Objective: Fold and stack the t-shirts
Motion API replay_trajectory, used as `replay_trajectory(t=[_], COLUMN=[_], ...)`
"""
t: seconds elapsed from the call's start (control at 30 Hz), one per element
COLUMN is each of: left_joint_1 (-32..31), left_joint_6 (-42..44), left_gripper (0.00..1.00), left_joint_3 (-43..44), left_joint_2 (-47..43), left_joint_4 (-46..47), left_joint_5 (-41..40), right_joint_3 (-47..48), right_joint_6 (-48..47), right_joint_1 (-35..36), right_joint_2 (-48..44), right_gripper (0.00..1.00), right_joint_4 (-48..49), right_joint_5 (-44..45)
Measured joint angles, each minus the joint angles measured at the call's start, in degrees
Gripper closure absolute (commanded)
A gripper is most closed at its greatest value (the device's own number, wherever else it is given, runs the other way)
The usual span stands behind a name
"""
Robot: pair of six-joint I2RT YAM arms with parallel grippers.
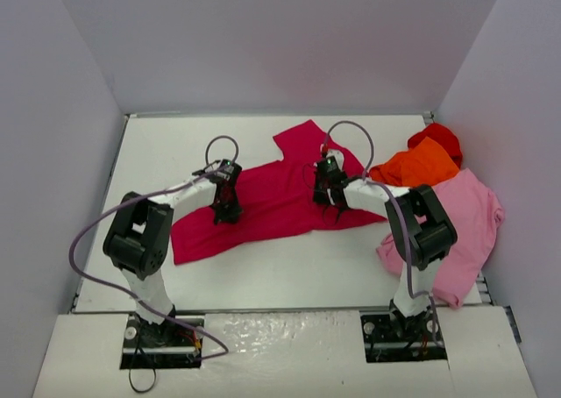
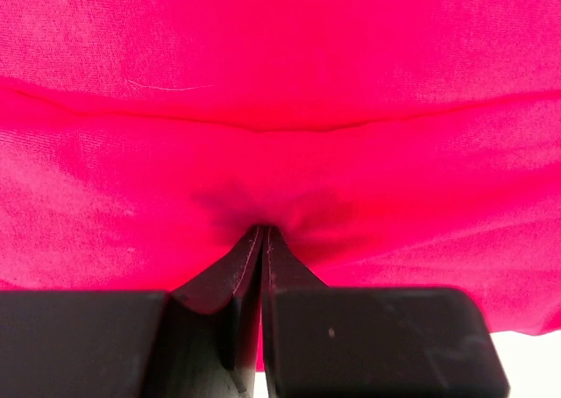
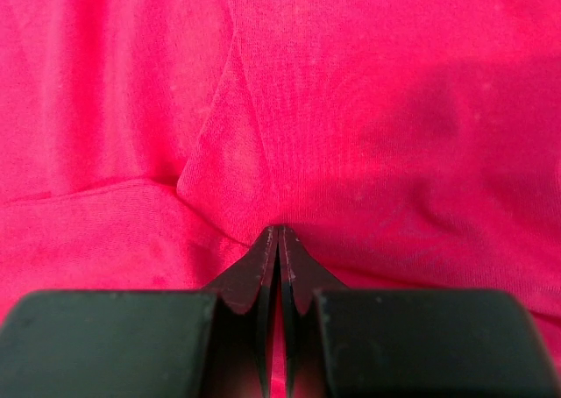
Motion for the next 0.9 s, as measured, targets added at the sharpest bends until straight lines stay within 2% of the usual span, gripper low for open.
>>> replay_trajectory(t=[0.23,0.63,0.67,0.77,0.87,0.9], left_joint_1=[-1.47,-2.31,-2.31,-2.31,-2.31,-2.31], left_joint_6=[0.17,0.64,0.63,0.50,0.37,0.44], left_gripper=[1.00,1.00,0.94,0.69,0.61,0.61], left_joint_3=[-5.97,-14.13,-14.84,-15.88,-15.15,-14.57], left_joint_2=[-4.98,-13.12,-13.79,-15.06,-15.40,-15.43], left_joint_4=[0.04,-9.81,-10.26,-11.63,-13.22,-13.97], left_joint_5=[0.33,-0.72,-0.85,-1.78,-3.78,-4.57], right_joint_3=[-10.24,-20.37,-20.84,-21.17,-19.11,-17.72], right_joint_6=[2.00,7.79,8.26,8.89,8.14,7.69], right_joint_1=[2.24,4.74,5.16,6.00,6.18,6.16], right_joint_2=[-8.21,-19.86,-20.95,-22.93,-23.52,-23.48], right_gripper=[1.00,1.00,0.97,0.61,0.43,0.41], right_joint_4=[1.57,-4.30,-5.79,-10.08,-14.21,-15.48], right_joint_5=[0.70,1.04,1.29,2.26,3.91,4.61])
